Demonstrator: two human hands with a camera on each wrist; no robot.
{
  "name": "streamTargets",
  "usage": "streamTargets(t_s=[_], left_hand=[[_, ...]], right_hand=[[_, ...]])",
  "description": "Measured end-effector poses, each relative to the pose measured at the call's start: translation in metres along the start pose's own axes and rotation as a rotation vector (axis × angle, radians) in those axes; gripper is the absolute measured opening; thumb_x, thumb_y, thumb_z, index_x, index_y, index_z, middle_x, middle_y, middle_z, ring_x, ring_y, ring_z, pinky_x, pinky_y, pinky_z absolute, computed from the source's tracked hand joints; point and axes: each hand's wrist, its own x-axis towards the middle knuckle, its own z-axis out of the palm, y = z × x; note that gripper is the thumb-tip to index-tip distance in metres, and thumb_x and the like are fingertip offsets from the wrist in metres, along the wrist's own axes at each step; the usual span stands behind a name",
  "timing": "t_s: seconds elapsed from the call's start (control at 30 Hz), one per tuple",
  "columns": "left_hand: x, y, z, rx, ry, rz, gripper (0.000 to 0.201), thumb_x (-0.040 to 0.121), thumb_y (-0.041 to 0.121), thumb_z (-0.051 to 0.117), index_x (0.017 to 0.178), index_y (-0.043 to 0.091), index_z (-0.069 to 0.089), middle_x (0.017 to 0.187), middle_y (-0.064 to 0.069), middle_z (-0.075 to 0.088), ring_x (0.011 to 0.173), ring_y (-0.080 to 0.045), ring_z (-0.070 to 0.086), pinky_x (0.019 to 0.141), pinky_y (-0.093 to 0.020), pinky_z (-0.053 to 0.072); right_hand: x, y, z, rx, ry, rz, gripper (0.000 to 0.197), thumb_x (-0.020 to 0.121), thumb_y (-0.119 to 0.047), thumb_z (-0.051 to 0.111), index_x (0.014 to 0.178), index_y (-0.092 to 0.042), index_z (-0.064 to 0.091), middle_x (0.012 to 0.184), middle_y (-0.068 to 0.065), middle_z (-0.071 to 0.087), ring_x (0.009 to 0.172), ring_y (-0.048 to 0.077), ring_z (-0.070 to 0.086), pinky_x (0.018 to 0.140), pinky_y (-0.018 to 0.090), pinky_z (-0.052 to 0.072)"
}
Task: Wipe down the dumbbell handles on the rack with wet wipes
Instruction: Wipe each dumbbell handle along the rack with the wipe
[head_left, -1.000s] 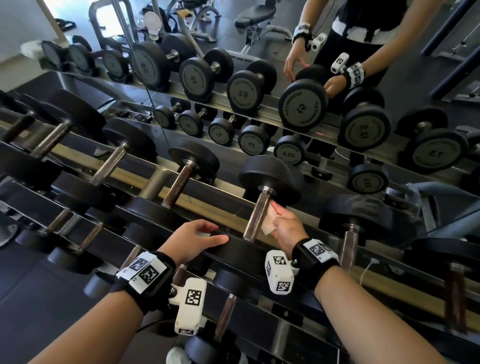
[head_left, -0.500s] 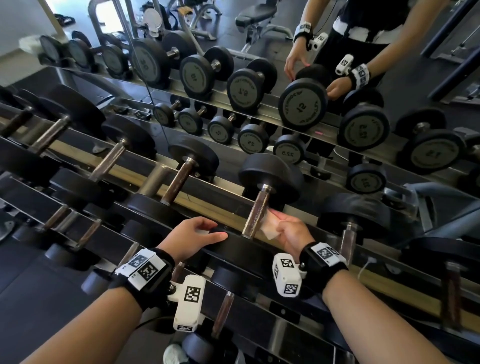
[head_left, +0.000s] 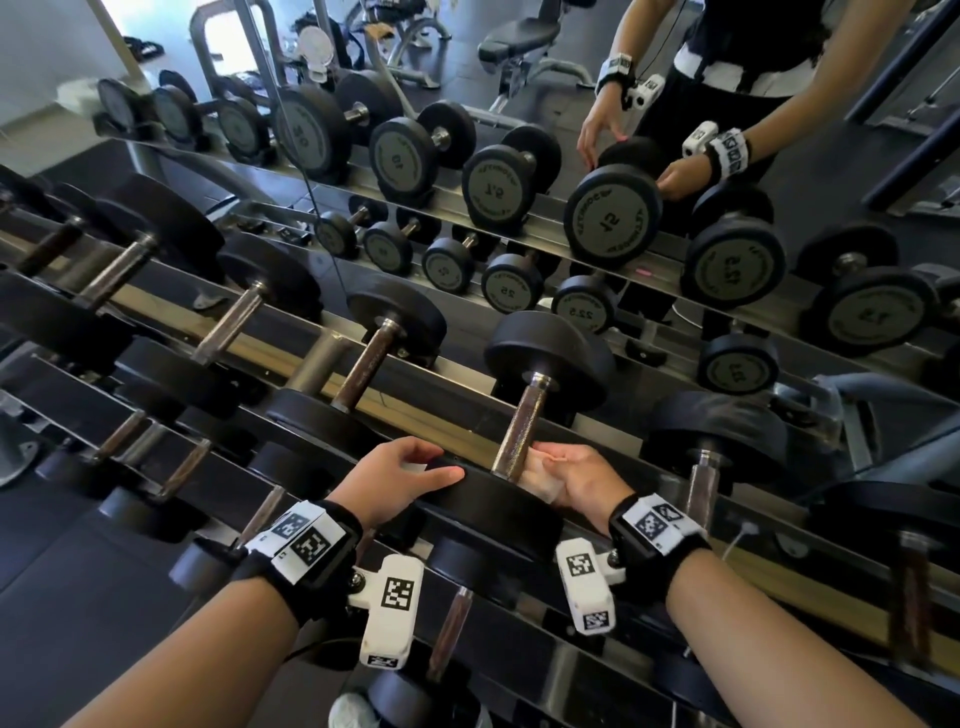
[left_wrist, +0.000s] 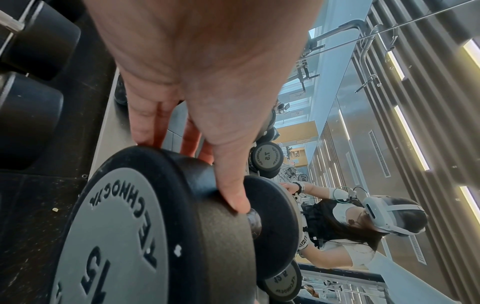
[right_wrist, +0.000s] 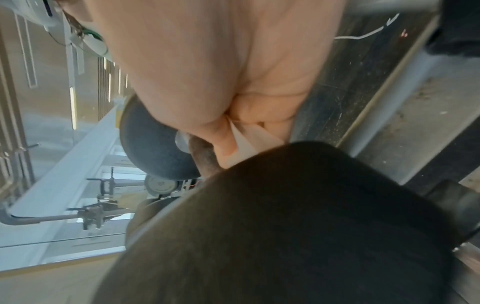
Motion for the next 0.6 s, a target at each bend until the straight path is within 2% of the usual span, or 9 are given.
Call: streamTargets(t_s=[0.1, 0.17, 0.23, 0.3, 0.37, 0.4, 0.47, 0.5, 0.6], left_hand=[[0.001, -0.002, 0.001, 0.013, 0.010, 0.005, 0.047, 0.078, 0.048, 0.076, 0.119, 0.029, 0.062, 0.105, 0.017, 0.061, 0.099, -0.002, 0.057, 0.086, -0.020, 0.041], [0.000, -0.004, 0.002, 0.021, 0.022, 0.011, 0.048, 0.078, 0.050, 0.075, 0.120, 0.031, 0.061, 0.105, 0.020, 0.059, 0.100, -0.002, 0.055, 0.088, -0.022, 0.040], [0.000, -0.004, 0.002, 0.020, 0.028, 0.015, 0.048, 0.078, 0.051, 0.075, 0.119, 0.033, 0.060, 0.104, 0.022, 0.057, 0.097, 0.002, 0.053, 0.086, -0.020, 0.039], [0.000, -0.004, 0.001, 0.026, 0.022, 0.022, 0.047, 0.077, 0.051, 0.076, 0.118, 0.032, 0.061, 0.103, 0.022, 0.058, 0.094, 0.005, 0.053, 0.078, -0.016, 0.039], [0.000, -0.003, -0.001, 0.030, 0.012, 0.023, 0.048, 0.077, 0.051, 0.076, 0.118, 0.031, 0.062, 0.104, 0.019, 0.061, 0.096, 0.003, 0.056, 0.077, -0.015, 0.041], [0.000, -0.003, -0.001, 0.030, 0.008, 0.021, 0.049, 0.076, 0.051, 0.076, 0.119, 0.030, 0.063, 0.105, 0.018, 0.062, 0.098, 0.000, 0.057, 0.080, -0.018, 0.043], [0.000, -0.002, -0.002, 0.036, 0.009, 0.019, 0.050, 0.077, 0.051, 0.076, 0.119, 0.030, 0.063, 0.107, 0.016, 0.062, 0.101, -0.002, 0.058, 0.088, -0.023, 0.044], [0.000, -0.002, -0.002, 0.040, 0.008, 0.018, 0.050, 0.077, 0.051, 0.076, 0.119, 0.030, 0.063, 0.107, 0.016, 0.062, 0.101, -0.002, 0.058, 0.089, -0.023, 0.044], [0.000, -0.001, -0.002, 0.035, 0.002, 0.015, 0.049, 0.077, 0.050, 0.077, 0.119, 0.028, 0.063, 0.109, 0.014, 0.063, 0.102, -0.003, 0.058, 0.089, -0.023, 0.046]], right_hand=[[0.008, -0.009, 0.013, 0.019, -0.005, -0.007, 0.026, 0.103, -0.002, 0.038, 0.116, -0.001, 0.061, 0.113, 0.026, 0.062, 0.101, 0.032, 0.059, 0.098, 0.044, 0.044], [0.008, -0.005, 0.017, 0.105, 0.016, 0.007, 0.029, 0.102, 0.001, 0.036, 0.119, 0.001, 0.059, 0.112, 0.022, 0.064, 0.100, 0.029, 0.061, 0.099, 0.043, 0.045], [0.000, -0.002, 0.016, 0.147, 0.029, 0.020, 0.034, 0.101, 0.004, 0.037, 0.127, -0.004, 0.057, 0.113, 0.013, 0.068, 0.104, 0.026, 0.064, 0.104, 0.041, 0.046], [-0.008, 0.000, 0.011, 0.147, 0.023, 0.021, 0.040, 0.100, 0.007, 0.038, 0.137, -0.002, 0.050, 0.126, 0.016, 0.063, 0.116, 0.029, 0.061, 0.109, 0.043, 0.043], [-0.014, 0.001, 0.003, 0.190, 0.002, 0.057, 0.042, 0.099, 0.009, 0.037, 0.139, 0.000, 0.047, 0.132, 0.019, 0.058, 0.116, 0.029, 0.061, 0.100, 0.038, 0.050], [-0.016, 0.001, -0.002, 0.224, -0.012, 0.073, 0.041, 0.099, 0.009, 0.037, 0.138, -0.001, 0.048, 0.130, 0.019, 0.059, 0.108, 0.027, 0.064, 0.088, 0.033, 0.056], [-0.015, -0.001, -0.006, 0.269, -0.004, 0.094, 0.039, 0.099, 0.009, 0.038, 0.135, -0.004, 0.048, 0.127, 0.022, 0.058, 0.094, 0.025, 0.065, 0.065, 0.028, 0.057], [-0.012, -0.003, -0.005, 0.266, 0.023, 0.099, 0.039, 0.099, 0.009, 0.038, 0.135, -0.002, 0.047, 0.127, 0.024, 0.056, 0.092, 0.027, 0.064, 0.063, 0.029, 0.056], [0.008, -0.006, 0.010, 0.213, 0.092, 0.100, 0.049, 0.094, 0.018, 0.036, 0.139, 0.000, 0.043, 0.129, 0.030, 0.054, 0.102, 0.039, 0.060, 0.077, 0.042, 0.052]])
